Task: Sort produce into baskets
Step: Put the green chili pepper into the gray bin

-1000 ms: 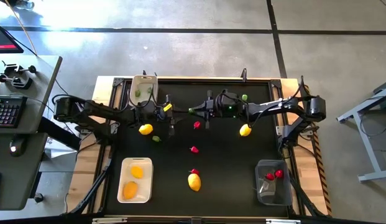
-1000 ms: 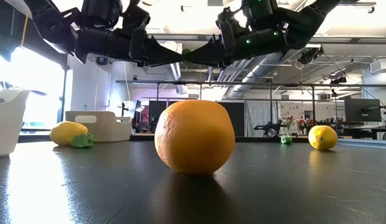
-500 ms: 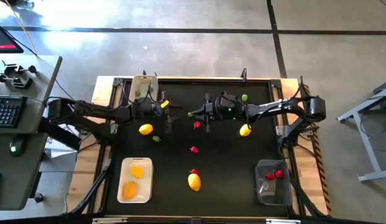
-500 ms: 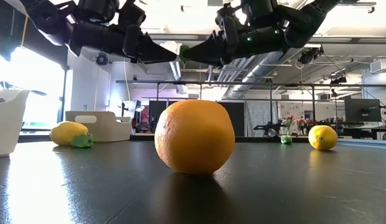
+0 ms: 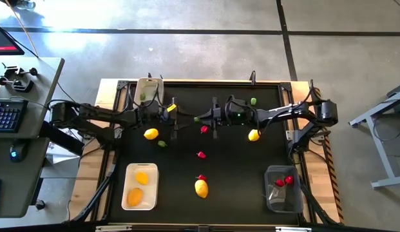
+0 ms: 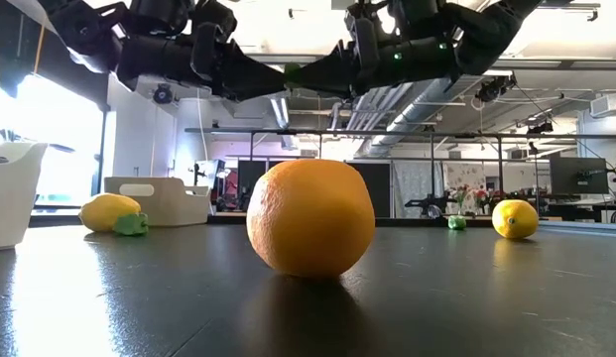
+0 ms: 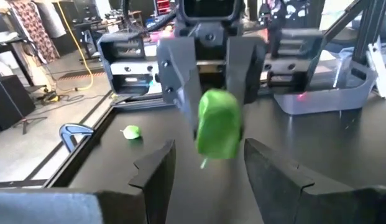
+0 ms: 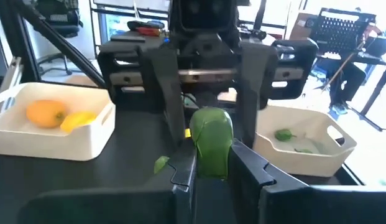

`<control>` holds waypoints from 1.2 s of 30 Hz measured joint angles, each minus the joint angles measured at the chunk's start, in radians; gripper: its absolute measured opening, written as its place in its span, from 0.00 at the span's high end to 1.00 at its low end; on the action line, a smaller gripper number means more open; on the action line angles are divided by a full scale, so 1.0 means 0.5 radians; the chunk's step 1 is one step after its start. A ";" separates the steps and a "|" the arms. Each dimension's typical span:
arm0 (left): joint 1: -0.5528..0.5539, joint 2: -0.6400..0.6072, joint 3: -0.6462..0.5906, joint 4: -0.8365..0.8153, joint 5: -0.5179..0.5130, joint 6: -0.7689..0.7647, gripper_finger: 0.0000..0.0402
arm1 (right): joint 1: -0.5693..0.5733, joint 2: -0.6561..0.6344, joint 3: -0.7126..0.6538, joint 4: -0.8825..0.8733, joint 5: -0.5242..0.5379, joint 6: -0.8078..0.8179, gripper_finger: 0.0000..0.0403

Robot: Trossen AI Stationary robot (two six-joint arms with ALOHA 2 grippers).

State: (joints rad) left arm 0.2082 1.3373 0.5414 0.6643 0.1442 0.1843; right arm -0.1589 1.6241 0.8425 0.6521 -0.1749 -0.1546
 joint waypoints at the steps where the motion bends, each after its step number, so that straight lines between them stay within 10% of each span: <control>1: -0.001 0.000 0.002 0.000 0.010 -0.002 0.57 | -0.001 0.000 0.011 -0.019 0.001 0.008 0.88; 23: -0.058 -0.005 -0.007 -0.015 -0.009 0.106 0.82 | 0.067 0.134 0.185 -0.021 0.111 0.089 0.87; 36: -0.061 0.000 0.015 0.008 -0.060 0.165 0.87 | 0.094 0.013 0.191 -0.161 0.148 0.266 0.47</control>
State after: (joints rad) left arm 0.1776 1.3373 0.5491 0.6682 0.1143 0.2668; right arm -0.1121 1.6306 0.9378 0.5715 -0.1008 -0.0218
